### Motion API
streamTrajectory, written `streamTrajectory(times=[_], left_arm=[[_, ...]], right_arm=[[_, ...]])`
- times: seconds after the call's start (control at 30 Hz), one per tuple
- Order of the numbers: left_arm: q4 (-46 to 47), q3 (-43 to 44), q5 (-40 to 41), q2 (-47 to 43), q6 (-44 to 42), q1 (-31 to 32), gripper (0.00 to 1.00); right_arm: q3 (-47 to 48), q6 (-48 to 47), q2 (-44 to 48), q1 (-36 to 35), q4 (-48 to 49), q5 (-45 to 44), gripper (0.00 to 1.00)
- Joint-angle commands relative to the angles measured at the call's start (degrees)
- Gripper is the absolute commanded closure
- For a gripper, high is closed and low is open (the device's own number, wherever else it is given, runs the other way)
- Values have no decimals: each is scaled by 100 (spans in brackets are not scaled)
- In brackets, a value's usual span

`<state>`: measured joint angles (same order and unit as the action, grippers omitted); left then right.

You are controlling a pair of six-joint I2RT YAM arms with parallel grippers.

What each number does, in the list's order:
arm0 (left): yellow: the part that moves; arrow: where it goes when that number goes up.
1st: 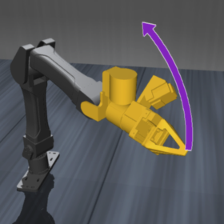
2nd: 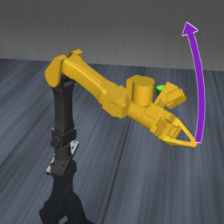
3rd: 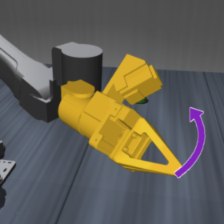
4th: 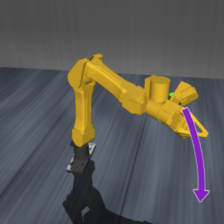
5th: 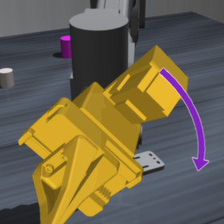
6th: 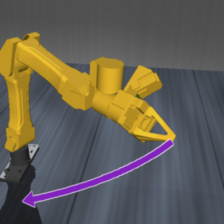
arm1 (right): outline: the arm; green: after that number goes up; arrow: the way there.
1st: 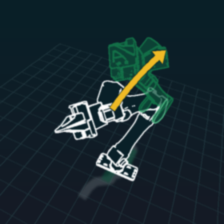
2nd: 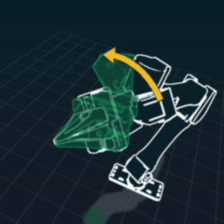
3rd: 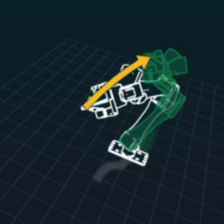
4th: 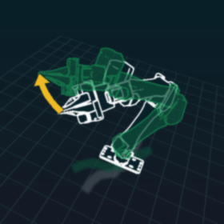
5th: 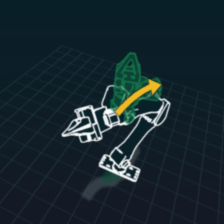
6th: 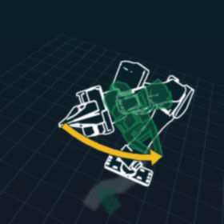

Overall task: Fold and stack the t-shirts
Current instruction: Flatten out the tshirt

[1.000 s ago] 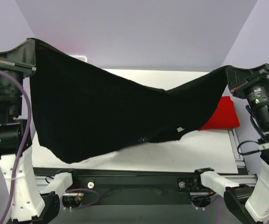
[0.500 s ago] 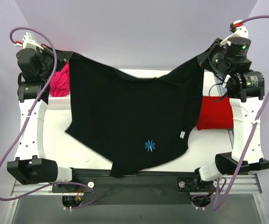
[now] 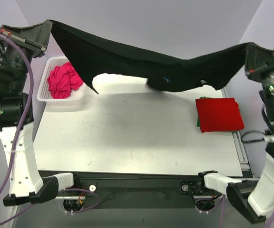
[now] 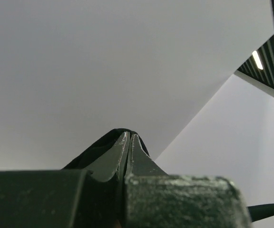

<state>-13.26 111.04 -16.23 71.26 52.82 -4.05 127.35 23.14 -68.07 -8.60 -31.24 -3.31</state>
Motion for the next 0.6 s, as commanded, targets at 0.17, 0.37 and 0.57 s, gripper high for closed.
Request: streamTrajectory(times=[0.17,0.37,0.57], left_arm=[[-608,1288,1181,-683,-1219,352,100],[-573,903,1709,-1201,-1494,361,100],[-275,-520,1440,-1098,-950,353,100]], right_arm=[[290,-529,576,34,1094,-591,100],[369,-749,506,25,1392,-601,100],[466,-872,-267,34,1533,-530,100]])
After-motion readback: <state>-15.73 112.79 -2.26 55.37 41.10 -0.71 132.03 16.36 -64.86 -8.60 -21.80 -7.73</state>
